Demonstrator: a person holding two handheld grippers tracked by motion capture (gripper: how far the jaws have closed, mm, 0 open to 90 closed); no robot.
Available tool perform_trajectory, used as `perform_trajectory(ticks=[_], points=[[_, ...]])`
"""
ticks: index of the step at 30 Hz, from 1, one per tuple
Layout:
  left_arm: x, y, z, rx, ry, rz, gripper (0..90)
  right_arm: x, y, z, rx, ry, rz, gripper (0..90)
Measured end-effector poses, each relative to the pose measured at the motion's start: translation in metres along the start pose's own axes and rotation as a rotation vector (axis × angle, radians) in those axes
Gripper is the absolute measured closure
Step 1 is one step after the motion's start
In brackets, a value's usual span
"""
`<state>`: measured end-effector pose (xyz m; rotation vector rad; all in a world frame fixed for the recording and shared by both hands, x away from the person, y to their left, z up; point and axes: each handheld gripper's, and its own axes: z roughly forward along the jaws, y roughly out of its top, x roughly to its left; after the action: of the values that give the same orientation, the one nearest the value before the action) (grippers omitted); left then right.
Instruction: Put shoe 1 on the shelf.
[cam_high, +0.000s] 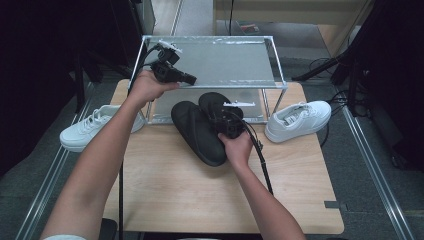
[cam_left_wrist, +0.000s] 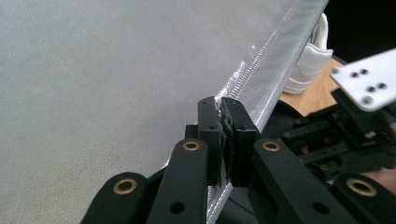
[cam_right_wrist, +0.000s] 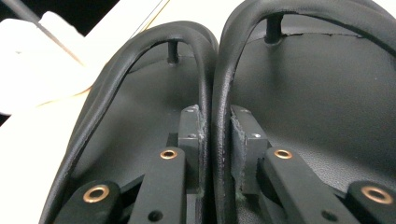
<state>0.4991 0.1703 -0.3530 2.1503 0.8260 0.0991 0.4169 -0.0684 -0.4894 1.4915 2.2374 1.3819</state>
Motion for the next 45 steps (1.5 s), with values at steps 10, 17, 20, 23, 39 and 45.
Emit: perform_trajectory(ticks=[10,17,20,23,39,45], points=[[0.000,0.000,0.000,-0.001,-0.001,0.001,87.5,-0.017,0.017,0.033,-0.042,-0.042,0.075,77.6],[0.002,-0.001,0.000,-0.006,-0.013,-0.003,87.6,-0.021,0.020,0.045,-0.049,-0.093,0.094,77.4],[0.002,-0.002,0.000,-0.013,-0.015,-0.007,87.5,-0.020,0.018,0.050,-0.062,-0.096,0.103,77.4],[0.005,-0.004,0.001,-0.032,-0.031,-0.026,87.6,-0.018,0.018,0.053,-0.073,-0.088,0.125,77.4],[0.004,-0.004,0.001,-0.028,-0.022,-0.022,87.6,-0.016,0.023,0.057,-0.060,-0.069,0.128,62.6],[0.003,-0.004,0.001,-0.027,-0.016,-0.022,87.7,-0.014,0.019,0.044,-0.081,-0.079,0.107,58.8]])
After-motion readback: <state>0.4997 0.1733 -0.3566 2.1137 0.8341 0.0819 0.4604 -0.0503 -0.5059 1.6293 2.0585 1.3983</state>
